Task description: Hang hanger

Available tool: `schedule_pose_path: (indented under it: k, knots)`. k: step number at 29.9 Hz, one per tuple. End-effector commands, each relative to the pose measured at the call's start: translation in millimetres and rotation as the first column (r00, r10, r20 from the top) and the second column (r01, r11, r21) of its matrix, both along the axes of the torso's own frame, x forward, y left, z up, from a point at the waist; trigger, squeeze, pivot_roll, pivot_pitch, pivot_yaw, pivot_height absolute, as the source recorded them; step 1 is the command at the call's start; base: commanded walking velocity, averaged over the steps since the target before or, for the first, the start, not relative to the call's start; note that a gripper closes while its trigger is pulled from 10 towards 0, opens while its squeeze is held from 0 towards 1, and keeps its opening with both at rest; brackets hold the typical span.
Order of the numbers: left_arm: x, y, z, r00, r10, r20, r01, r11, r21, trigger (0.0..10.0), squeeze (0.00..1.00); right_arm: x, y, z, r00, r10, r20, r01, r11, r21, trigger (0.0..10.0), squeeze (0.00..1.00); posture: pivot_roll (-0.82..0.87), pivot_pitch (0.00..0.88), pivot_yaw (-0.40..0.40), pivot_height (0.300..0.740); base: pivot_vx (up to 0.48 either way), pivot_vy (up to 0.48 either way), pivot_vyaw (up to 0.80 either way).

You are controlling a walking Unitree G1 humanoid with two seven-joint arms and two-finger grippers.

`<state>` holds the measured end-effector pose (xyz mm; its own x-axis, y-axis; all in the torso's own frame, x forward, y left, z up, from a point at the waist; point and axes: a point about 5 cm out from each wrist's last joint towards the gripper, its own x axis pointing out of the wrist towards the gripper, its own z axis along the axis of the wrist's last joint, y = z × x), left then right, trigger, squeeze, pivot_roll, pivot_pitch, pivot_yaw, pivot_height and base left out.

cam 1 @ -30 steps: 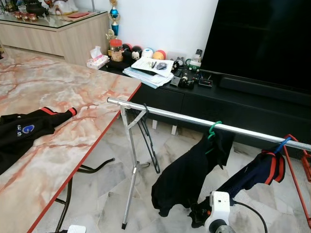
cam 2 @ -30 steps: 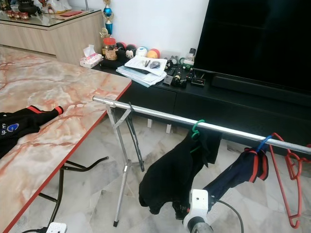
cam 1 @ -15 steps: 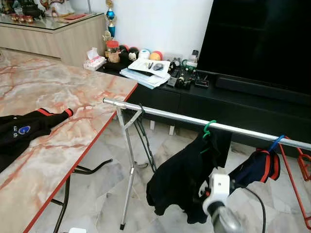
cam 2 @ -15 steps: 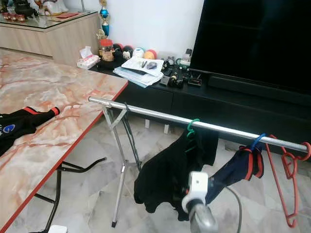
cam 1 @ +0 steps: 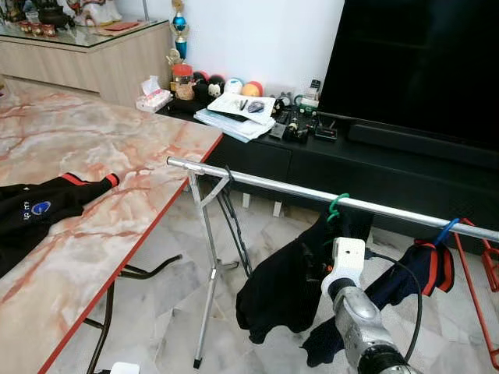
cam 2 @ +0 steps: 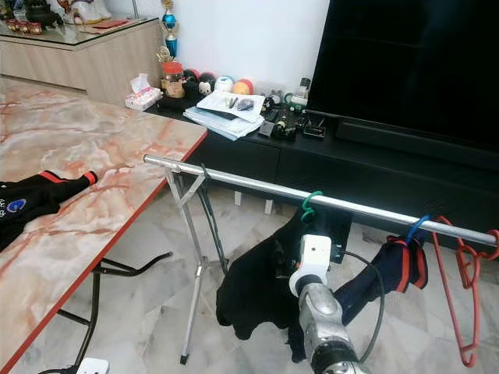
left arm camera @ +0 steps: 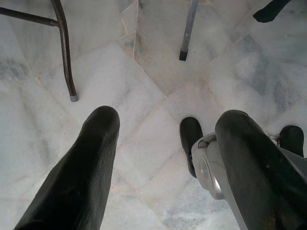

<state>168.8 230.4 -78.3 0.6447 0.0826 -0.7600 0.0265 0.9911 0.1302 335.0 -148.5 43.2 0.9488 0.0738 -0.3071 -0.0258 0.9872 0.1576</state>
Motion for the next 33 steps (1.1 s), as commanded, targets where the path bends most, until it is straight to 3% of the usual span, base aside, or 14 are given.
schedule_pose_path:
  k: [1,15,21,25,30,33]
  knots:
    - [-6.3,0.6,-3,1.000,-0.003,-0.031,0.003,1.000,0.006,10.0,0.00,2.0,-3.0,1,1.000,-0.013,-0.022,0.013,1.000,-0.016,10.0,0.00,0.19,0.014,-0.031,0.740,0.000,0.000,0.00]
    - [-1.6,-0.1,-1,1.000,-0.026,-0.007,0.027,0.999,0.021,10.0,0.00,4.9,-13.3,-3,0.989,-0.052,-0.139,0.046,0.998,-0.048,10.0,0.00,0.24,0.031,-0.020,0.740,0.000,0.000,0.00]
    - [14.6,13.2,13,0.995,-0.002,0.099,-0.002,0.999,0.032,10.0,0.00,3.1,-13.3,-5,0.991,-0.039,-0.132,0.032,0.998,-0.049,10.0,0.00,0.26,0.050,-0.006,0.740,0.000,0.000,0.00]
    - [24.7,13.2,19,0.989,-0.012,0.147,0.007,0.999,0.036,10.0,0.00,2.2,-16.5,-5,0.990,-0.045,-0.130,0.037,0.998,-0.059,10.0,0.00,0.26,0.053,-0.008,0.740,0.000,0.000,0.00]
    - [37.6,6.2,28,0.973,-0.008,0.231,0.004,1.000,0.016,10.0,0.00,4.5,-20.6,3,0.998,-0.056,-0.023,0.054,0.996,-0.066,10.0,0.00,0.25,0.046,-0.022,0.740,0.000,0.000,0.00]
    - [40.6,1.0,30,0.962,0.004,0.274,-0.004,1.000,0.000,10.0,0.00,-9.0,-14.7,-4,0.997,0.001,0.073,0.005,0.997,-0.077,10.0,0.00,0.22,0.036,-0.034,0.740,0.000,0.000,0.00]
